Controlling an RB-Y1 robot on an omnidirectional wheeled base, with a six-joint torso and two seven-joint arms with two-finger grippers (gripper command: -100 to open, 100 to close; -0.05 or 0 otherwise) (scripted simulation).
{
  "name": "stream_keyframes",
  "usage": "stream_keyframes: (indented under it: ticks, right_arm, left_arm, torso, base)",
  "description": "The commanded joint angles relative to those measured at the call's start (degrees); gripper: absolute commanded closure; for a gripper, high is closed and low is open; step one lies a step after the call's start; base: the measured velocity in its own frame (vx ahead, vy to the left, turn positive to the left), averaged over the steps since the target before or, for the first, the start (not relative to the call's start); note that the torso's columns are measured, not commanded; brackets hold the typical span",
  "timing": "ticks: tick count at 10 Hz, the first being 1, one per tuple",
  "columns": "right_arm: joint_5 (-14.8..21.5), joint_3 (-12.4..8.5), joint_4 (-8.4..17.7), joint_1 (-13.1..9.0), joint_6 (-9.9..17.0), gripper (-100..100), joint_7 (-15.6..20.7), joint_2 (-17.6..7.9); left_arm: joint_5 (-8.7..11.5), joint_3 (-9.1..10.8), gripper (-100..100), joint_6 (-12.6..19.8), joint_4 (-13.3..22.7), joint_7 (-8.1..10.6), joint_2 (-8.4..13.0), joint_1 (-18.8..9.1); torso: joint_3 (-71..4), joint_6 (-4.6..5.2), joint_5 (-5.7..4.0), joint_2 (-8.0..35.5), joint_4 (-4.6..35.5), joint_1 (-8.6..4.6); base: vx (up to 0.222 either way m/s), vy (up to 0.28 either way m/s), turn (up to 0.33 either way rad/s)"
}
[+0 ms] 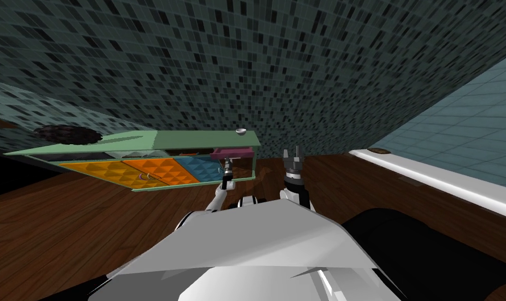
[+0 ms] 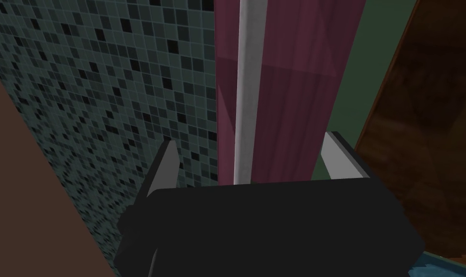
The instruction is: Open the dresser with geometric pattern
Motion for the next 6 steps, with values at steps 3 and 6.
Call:
stream_keyframes:
  ticks: [3,6]
  right_arm:
    - [0.0,0.0,0.0,0.0,0.0,0,0.0,0.0]
    - [0.0,0.0,0.0,0.0,0.0,0,0.0,0.0]
  left_arm:
    - [0.0,-0.03,0,1.0,0.4,-0.04,-0.1,0.9]
    - [0.0,-0.02,0,1.3,0.7,-0.05,-0.1,1.2]
  torso:
    - [-0.3,0.06,0.16,-0.6,-0.6,0.14]
    - [-0.5,0.07,0.23,-0.9,-0.9,0.20]
  base:
    - [0.000,0.000,0.000]
    - [0.000,0.000,0.000]
